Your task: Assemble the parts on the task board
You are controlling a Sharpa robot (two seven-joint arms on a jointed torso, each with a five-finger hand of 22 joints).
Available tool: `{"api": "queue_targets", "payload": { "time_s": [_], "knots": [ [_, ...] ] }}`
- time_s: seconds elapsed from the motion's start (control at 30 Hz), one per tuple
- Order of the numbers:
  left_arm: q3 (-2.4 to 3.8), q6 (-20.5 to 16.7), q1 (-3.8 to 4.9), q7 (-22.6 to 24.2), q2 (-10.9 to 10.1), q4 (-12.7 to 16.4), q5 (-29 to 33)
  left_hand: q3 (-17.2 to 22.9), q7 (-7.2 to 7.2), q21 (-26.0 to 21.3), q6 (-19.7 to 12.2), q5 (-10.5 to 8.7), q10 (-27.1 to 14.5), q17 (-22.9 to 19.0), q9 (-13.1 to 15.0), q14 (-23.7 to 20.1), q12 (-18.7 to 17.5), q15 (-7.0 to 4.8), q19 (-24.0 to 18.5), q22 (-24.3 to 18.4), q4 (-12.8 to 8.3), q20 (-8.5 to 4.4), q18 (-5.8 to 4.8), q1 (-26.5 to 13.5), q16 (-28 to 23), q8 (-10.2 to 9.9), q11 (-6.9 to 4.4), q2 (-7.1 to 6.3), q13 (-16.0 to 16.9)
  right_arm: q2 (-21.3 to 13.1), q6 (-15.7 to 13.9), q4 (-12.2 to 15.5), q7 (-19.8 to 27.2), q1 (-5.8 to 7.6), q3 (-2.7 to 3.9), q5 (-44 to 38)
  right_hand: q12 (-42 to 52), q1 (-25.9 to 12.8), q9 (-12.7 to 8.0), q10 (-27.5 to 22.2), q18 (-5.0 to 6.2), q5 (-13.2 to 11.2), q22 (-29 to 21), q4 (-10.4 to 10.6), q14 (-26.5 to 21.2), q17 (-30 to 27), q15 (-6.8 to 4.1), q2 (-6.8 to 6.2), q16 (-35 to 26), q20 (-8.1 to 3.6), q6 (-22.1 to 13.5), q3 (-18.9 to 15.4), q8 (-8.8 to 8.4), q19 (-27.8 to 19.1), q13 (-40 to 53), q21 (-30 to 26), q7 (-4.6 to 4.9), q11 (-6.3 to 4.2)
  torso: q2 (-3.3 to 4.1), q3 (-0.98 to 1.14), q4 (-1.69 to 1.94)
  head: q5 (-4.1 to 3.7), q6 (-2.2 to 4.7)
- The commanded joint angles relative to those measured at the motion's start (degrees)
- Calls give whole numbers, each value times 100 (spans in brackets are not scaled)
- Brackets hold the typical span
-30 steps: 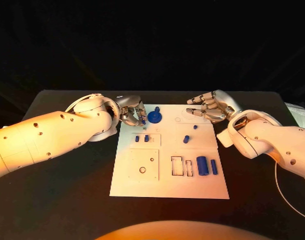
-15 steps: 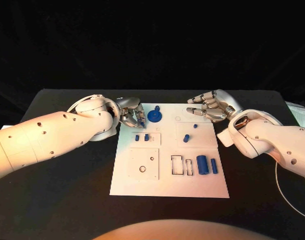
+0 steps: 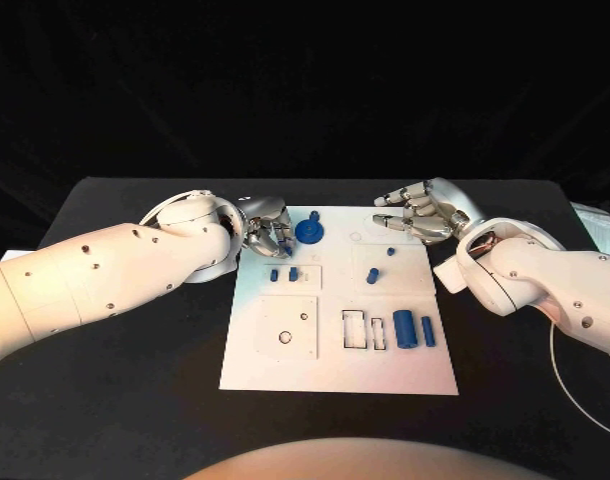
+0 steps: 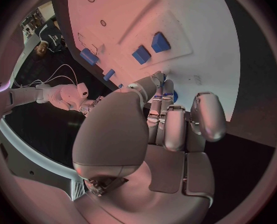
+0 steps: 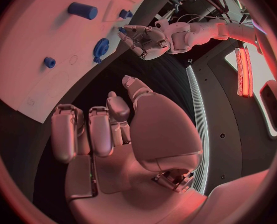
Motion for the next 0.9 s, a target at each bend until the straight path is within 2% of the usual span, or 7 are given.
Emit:
{"api": "queue_targets", "payload": {
  "time_s": [0.03,0.13,0.47,0.9],
  "knots": [
    [0,151,-15,23,34,-10,-50,21,-13,-15,43,7,45,-5,-8,187,-19,-1,147,500,3,-9,-61,-36,2,-21,-12,2,9,10,70,15,57,-6,1,-17,12,9,-6,-20,57,38,-2,38,290,31,-33,37,-22,-12,30,11,-14,-25,7,-33,1,-13,4,-7,-2,-8,-7],
    [-1,184,-27,0,53,-29,-54,20,-14,-27,45,4,48,-5,-10,186,-23,-1,144,496,3,-8,-58,-44,4,-21,-13,1,10,10,70,17,57,-6,1,-17,12,9,-6,-20,57,38,-2,38,290,31,-33,37,-22,-12,30,11,-14,-25,7,-33,1,-13,2,-1,1,-4,-18],
    [-5,337,-38,-111,108,-159,-69,19,-15,-48,45,-15,48,-22,-15,181,-40,-2,135,490,5,-7,-54,-72,-4,-28,-13,-4,11,9,72,22,55,-6,1,-17,12,9,-6,-20,57,38,-2,38,290,31,-33,37,-22,-12,30,11,-14,-25,7,-33,1,-13,1,-5,3,-2,-22],
    [-14,356,-44,-115,170,-217,-74,19,-16,-61,45,-19,48,-24,-17,180,-44,-2,132,485,4,-6,-51,-77,-4,-29,-13,-3,11,13,79,19,58,-6,1,-16,12,9,-6,-20,57,38,-2,38,290,31,-33,37,-22,-12,30,11,-14,-25,7,-33,1,-13,1,-3,4,-1,-35]
  ]
}}
